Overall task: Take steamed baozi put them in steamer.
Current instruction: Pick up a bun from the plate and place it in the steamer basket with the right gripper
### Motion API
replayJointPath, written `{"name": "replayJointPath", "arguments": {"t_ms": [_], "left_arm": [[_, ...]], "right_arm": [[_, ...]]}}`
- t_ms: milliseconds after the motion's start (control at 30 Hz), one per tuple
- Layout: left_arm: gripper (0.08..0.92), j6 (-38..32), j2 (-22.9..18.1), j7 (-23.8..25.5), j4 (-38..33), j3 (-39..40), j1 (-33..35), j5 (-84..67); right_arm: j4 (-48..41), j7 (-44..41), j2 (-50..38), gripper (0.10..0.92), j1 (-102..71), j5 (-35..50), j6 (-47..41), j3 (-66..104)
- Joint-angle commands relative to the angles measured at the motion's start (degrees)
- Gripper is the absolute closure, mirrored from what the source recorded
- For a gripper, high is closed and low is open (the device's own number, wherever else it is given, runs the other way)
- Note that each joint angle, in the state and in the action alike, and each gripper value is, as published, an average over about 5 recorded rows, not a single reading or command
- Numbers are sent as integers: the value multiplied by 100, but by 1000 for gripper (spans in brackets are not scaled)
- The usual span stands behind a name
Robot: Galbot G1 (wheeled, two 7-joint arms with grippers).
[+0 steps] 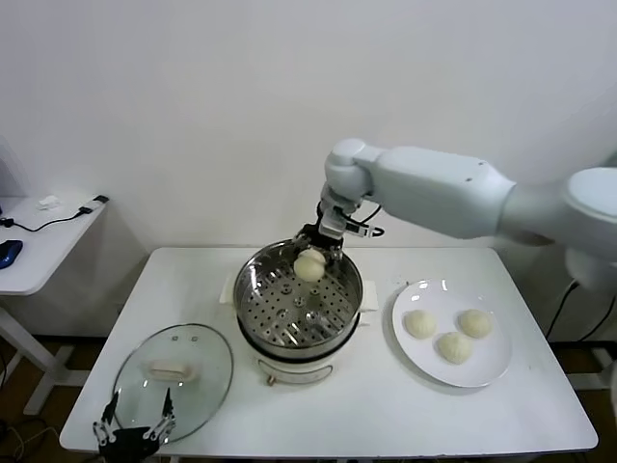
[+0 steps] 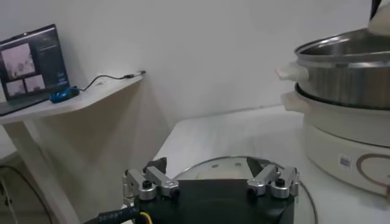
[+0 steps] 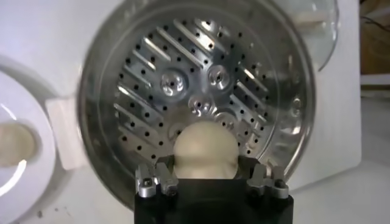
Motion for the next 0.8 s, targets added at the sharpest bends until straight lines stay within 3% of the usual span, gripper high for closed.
{"name": "replayJointPath", "arguments": {"t_ms": [33, 333, 500, 667, 800], "left_arm": [[177, -6, -6, -17, 48, -6, -8, 4], [177, -15, 13, -23, 115, -25, -49, -10], [177, -5, 11, -20, 113, -11, -72, -10], [177, 8, 18, -13, 79, 2, -71, -6], [177, 0, 21, 3, 53, 25, -69, -2]], "right_arm": [[-1056, 315, 507, 330, -663, -844, 543, 272], [-1498, 411, 831, 322, -850, -844, 577, 314], [-1507, 453, 823, 232, -782, -740, 633, 313], [-1041, 130, 551, 204, -76, 193, 644, 61], [-541, -378, 112, 203, 749, 1576, 343, -55]]}}
